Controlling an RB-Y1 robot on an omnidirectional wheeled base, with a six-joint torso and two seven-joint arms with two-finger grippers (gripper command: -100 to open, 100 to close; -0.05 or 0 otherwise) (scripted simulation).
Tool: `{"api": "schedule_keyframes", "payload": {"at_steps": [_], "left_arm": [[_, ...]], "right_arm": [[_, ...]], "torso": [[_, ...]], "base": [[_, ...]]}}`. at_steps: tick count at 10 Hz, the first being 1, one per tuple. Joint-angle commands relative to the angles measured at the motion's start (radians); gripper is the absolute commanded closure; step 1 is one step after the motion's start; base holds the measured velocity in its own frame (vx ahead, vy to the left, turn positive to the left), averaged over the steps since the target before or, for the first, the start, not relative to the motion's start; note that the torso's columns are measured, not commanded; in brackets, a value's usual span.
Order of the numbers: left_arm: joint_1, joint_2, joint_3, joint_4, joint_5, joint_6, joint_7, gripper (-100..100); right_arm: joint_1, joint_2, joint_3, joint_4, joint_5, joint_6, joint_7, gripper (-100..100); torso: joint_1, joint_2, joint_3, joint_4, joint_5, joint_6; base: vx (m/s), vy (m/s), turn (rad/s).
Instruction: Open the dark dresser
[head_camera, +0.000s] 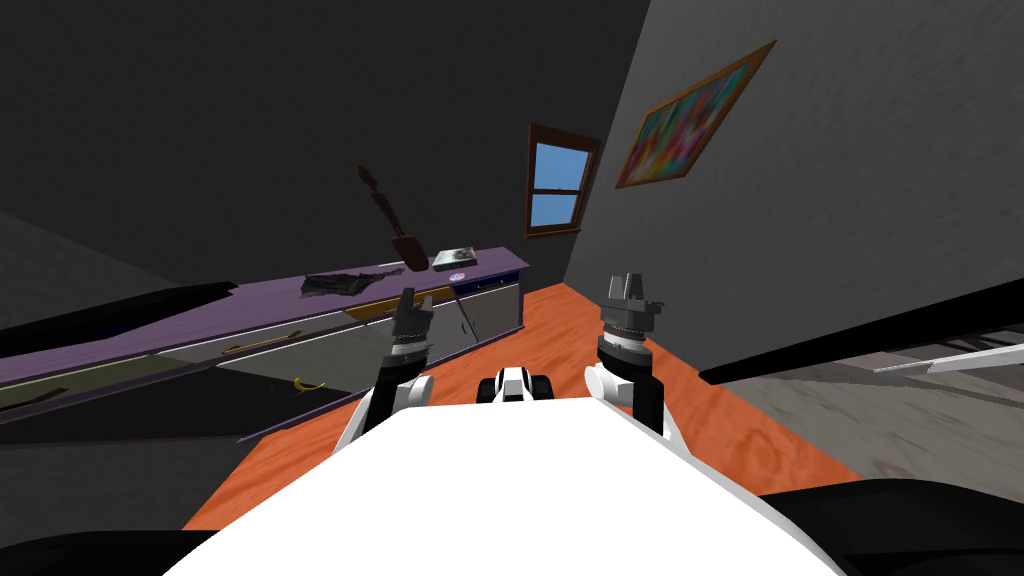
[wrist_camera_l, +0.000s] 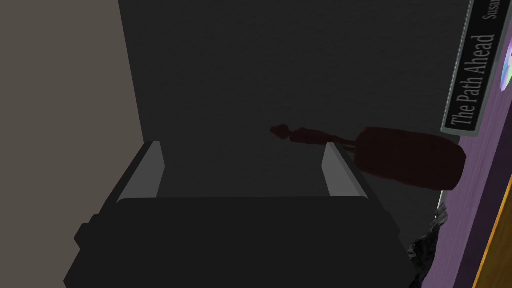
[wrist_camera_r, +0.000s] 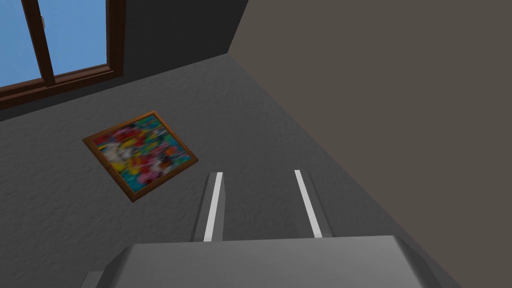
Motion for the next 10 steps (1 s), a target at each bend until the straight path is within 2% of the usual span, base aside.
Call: {"api": "schedule_keyframes", "payload": {"at_steps": [1, 5, 6, 8, 9, 10], "left_arm": [[-0.026, 0.039, 0.017, 0.073, 0.000, -0.048, 0.004, -100], [-0.074, 0.069, 0.047, 0.195, 0.001, -0.137, 0.011, -100], [-0.074, 0.069, 0.047, 0.207, 0.001, -0.137, 0.011, -100], [-0.100, 0.076, 0.065, 0.268, 0.001, -0.187, 0.015, -100], [-0.100, 0.076, 0.065, 0.280, 0.001, -0.187, 0.015, -100], [-0.113, 0.079, 0.074, 0.316, 0.001, -0.213, 0.017, -100]], "right_arm": [[0.000, 0.000, 0.000, 0.000, 0.000, 0.000, 0.000, 0], [0.000, 0.000, 0.000, 0.000, 0.000, 0.000, 0.000, 0], [0.000, 0.000, 0.000, 0.000, 0.000, 0.000, 0.000, 0], [0.000, 0.000, 0.000, 0.000, 0.000, 0.000, 0.000, 0], [0.000, 0.000, 0.000, 0.000, 0.000, 0.000, 0.000, 0], [0.000, 0.000, 0.000, 0.000, 0.000, 0.000, 0.000, 0]], "torso": [[0.000, 0.001, 0.000, 0.000, 0.000, 0.000], [-0.001, 0.001, 0.001, 0.000, 0.000, 0.000], [0.000, 0.001, 0.000, 0.000, 0.000, 0.000], [0.003, 0.003, 0.002, 0.001, 0.001, 0.000], [0.000, 0.001, 0.001, 0.001, 0.000, 0.000], [0.000, 0.002, 0.001, 0.000, 0.000, 0.000]], "base": [[0.066, -0.047, 0.015], [0.079, -0.060, 0.023], [0.058, -0.033, 0.007], [0.054, -0.034, 0.018], [0.051, -0.044, 0.011], [0.053, -0.034, 0.017]]}}
